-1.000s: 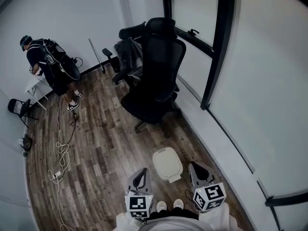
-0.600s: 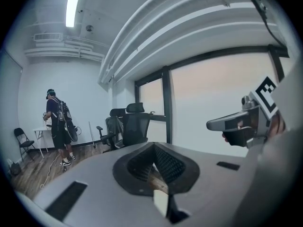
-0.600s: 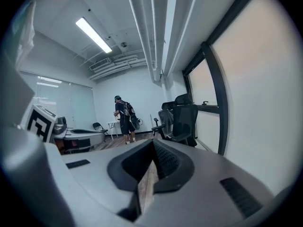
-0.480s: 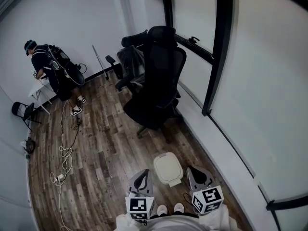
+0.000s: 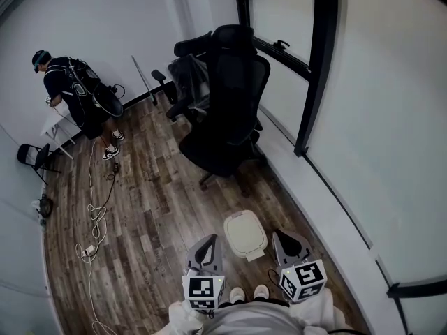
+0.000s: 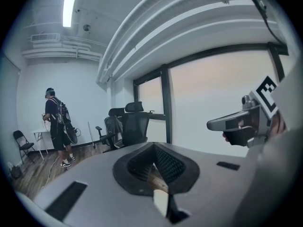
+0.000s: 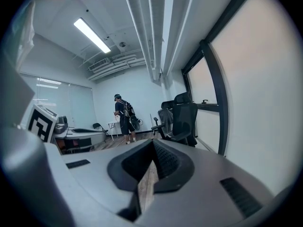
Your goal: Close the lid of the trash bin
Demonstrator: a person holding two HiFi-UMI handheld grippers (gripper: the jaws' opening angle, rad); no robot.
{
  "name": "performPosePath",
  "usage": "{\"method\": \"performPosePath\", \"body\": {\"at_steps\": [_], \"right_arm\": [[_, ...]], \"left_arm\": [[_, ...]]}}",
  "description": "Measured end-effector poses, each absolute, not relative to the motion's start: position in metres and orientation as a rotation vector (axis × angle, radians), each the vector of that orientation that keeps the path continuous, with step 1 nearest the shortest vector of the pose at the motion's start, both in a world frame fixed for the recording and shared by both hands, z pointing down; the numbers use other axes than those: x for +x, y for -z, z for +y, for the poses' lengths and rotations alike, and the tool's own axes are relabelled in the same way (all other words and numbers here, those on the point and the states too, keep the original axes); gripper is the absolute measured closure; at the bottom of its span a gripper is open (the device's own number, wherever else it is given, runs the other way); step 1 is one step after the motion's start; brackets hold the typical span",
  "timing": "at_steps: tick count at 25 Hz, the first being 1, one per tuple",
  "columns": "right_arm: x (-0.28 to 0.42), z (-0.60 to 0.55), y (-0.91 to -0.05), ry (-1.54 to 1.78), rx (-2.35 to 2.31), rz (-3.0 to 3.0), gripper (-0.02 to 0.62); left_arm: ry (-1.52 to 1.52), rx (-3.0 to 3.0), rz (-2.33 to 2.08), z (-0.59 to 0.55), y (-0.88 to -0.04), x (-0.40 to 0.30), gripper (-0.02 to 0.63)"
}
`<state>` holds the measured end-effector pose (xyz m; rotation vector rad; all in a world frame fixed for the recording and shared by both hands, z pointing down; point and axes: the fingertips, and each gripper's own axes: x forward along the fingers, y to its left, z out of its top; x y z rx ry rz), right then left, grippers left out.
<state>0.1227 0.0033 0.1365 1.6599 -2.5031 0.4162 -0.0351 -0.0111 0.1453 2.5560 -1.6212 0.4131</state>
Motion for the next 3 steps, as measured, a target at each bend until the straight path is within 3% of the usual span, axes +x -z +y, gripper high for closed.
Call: {"method": "performPosePath", "body": {"at_steps": [3], "right_arm": [[0.1256, -0.0014, -0.1411, -0.422, 1.656, -2.503, 0.572]], "left_arm": [[-0.427, 2.551, -1.618, -0.0141, -0.1500, -0.0326, 0.598]]}}
